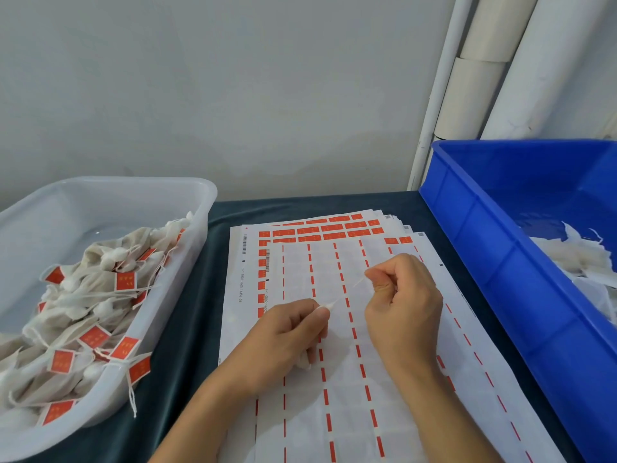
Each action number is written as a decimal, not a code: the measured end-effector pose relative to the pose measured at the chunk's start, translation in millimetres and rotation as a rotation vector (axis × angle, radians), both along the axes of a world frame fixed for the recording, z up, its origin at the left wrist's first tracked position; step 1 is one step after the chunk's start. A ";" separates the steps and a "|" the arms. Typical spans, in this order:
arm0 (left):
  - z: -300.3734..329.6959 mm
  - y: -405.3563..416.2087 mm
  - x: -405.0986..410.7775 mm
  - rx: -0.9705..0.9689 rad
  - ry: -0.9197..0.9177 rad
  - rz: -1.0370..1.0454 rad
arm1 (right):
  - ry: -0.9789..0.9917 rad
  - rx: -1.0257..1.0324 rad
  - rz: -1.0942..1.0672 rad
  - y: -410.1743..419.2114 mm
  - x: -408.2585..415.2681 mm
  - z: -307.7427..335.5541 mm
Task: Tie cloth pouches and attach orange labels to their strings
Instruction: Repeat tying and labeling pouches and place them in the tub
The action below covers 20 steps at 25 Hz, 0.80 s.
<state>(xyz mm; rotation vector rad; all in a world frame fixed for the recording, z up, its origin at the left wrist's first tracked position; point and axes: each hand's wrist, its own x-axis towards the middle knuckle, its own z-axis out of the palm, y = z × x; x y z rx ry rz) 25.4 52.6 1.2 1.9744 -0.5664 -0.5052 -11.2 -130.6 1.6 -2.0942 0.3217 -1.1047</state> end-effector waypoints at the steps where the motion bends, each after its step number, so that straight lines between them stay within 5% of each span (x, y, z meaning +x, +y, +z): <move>1: -0.5 1.0 0.0 0.003 0.000 -0.007 | -0.008 0.011 -0.002 0.0 0.0 0.2; 8: 5.2 8.2 -0.2 -0.123 0.127 0.024 | 0.099 0.223 0.065 -5.6 1.5 -1.7; 16: 16.1 9.8 -0.6 -0.316 0.129 0.168 | 0.209 0.085 0.179 -3.8 2.6 -6.6; 20: 13.5 7.3 1.0 -0.332 0.114 0.196 | 0.295 0.075 0.425 5.7 -3.0 -0.1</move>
